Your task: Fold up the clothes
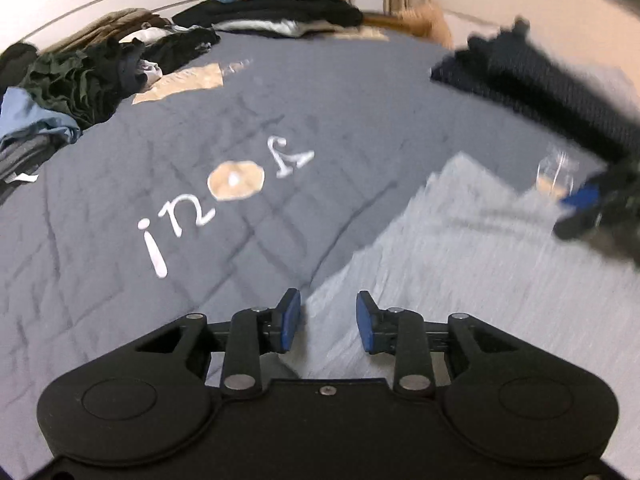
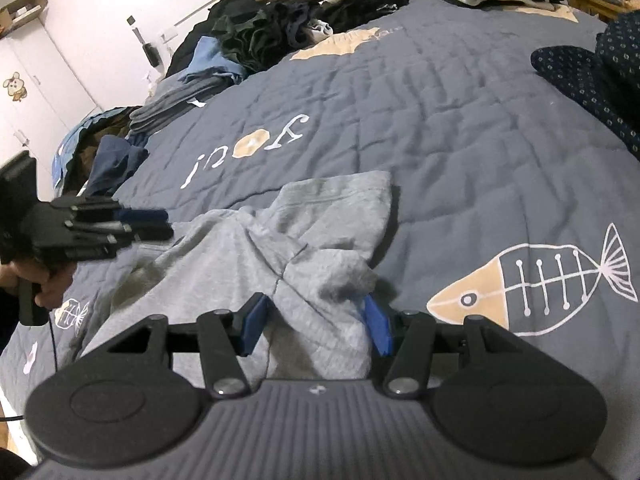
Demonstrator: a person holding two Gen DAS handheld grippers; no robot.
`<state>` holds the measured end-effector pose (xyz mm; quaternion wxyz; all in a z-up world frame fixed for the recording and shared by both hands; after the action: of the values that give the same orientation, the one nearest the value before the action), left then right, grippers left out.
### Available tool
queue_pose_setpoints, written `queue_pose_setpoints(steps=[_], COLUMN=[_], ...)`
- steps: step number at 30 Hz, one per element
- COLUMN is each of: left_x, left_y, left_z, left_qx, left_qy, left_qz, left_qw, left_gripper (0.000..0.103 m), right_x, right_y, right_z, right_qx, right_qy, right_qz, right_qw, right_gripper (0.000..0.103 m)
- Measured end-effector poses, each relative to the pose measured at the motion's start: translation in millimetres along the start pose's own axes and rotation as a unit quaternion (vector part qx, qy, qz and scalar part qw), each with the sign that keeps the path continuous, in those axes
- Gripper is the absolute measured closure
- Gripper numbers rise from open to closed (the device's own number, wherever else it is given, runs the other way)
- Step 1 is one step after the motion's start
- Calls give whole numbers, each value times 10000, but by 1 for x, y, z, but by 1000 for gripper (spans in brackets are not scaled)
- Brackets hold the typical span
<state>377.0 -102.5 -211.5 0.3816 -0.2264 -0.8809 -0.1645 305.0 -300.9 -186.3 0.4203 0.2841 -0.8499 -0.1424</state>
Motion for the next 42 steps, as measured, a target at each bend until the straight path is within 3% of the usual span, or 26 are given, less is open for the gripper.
queue_pose_setpoints(steps=[3,5,6,9,11,15,17,20,23,25,28,31,33,35,37,40,42], left_x=[-9,-13,-11,-3,-2,2,19,54,93,111,123,119,113,115,129,158,167], left_y=[-6,-5,0,19,27,25,25,21,-14,-47,-81,-97,-101,-101,-98,-102,-111], left_z=[7,12,11,8,7,9,7,4,10,21,44,74,93,100,94,87,89], left_qx=[-177,-181,-49,405,571,599,841,1348,1791,2165,2650,3066,3164,3232,3435,3563,3489], left_qy=[200,276,237,16,-86,-74,-237,-537,-780,-778,-715,-451,-296,-411,-580,-921,-978], left_qz=[69,83,111,64,-24,-168,-225,-94,526,1203,1694,1732,1578,1468,1376,1674,1641], left_qw=[9996,9994,9996,9992,9983,9980,9959,9894,9793,9657,9466,9349,9349,9340,9272,9146,9175], left_gripper=[73,86,93,95,94,76,73,65,57,45,44,41,41,41,41,40,36], right_x=[-1,-3,-4,-5,-6,-6,-1,15,30,35,36,40,47,49,50,61,61], right_y=[2,1,0,-4,-6,-2,1,9,29,46,65,72,69,65,67,87,92], right_z=[0,1,1,3,3,4,0,-9,-14,-10,1,15,24,34,50,67,79], right_qx=[53,66,68,51,44,111,153,181,274,397,568,634,625,585,492,659,738], right_qy=[14,44,62,97,100,124,62,-117,-220,-105,97,146,120,196,354,306,298], right_qz=[10,24,44,98,117,87,28,-197,-794,-1240,-1573,-1568,-1381,-1217,-1199,-1460,-1391], right_qw=[10000,10000,9999,9999,9999,9998,9999,9996,9962,9914,9859,9855,9884,9906,9909,9866,9871], right_gripper=[50,50,50,50,50,50,50,50,50,50,50,50,50,50,50,50,49])
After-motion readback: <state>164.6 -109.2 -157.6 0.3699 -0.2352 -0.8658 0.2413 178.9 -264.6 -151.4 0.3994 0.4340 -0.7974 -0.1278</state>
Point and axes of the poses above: each gripper's, at about its wrist camera, not at the fingertips, and x roughly against the way its jaws point, y to its left, z to its underside, the point moved 9 cm from there along -x, roughly the way its jaws point, and after that the axes turned 8 degrees about -z, right-handed, at the moved point
